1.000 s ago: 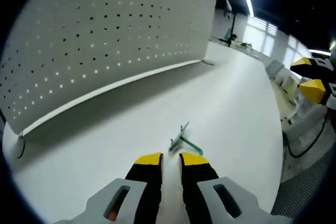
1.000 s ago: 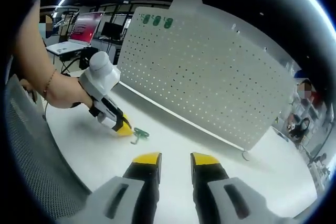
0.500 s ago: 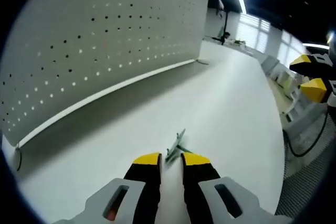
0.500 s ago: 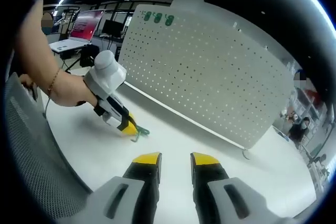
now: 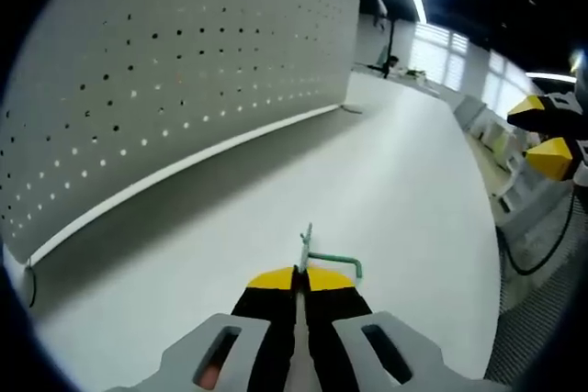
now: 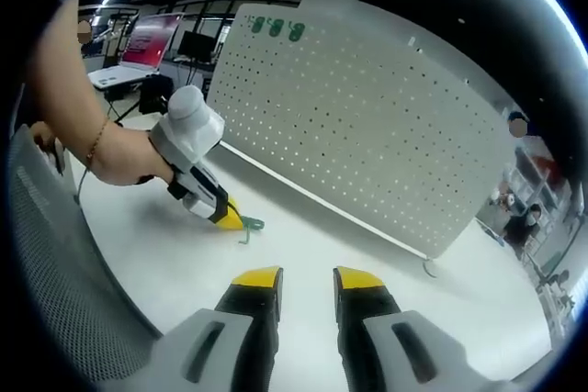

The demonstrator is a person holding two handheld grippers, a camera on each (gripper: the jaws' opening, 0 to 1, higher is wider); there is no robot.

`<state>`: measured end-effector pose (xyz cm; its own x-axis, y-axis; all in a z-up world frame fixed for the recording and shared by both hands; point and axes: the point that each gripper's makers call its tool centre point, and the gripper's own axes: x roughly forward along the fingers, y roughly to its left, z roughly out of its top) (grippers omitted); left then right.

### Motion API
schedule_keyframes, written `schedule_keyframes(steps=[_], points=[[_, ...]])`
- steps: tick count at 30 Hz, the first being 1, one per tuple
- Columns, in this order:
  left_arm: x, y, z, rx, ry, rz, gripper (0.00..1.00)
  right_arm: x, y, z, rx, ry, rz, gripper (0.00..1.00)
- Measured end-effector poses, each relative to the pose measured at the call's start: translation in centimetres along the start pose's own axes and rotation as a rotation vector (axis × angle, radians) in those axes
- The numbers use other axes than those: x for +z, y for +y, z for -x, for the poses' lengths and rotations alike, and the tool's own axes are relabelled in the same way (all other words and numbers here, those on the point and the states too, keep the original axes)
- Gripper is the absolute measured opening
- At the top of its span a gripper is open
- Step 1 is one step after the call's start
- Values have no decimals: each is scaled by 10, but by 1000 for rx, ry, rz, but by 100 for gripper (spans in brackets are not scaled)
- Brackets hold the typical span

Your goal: Insert the hook assembly into the mounting plate slot until the hook locks in place.

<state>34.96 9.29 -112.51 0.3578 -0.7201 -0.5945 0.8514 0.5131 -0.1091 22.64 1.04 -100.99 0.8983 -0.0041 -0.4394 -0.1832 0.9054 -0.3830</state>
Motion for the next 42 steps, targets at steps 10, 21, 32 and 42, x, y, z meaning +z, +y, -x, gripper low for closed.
schedule_keyframes(steps=[10,21,32,42], points=[[18,9,12,3,-38,36,1,1,0,1,-2,-5,-4,19],[27,18,37,37,-10,29,1,6,0,2,2,-28,-10,19],[29,15,72,55,-2,126,1,9,4,2,26,-42,-21,19],[57,18,129,104,-50,154,1,20,17,3,111,-88,-90,19]])
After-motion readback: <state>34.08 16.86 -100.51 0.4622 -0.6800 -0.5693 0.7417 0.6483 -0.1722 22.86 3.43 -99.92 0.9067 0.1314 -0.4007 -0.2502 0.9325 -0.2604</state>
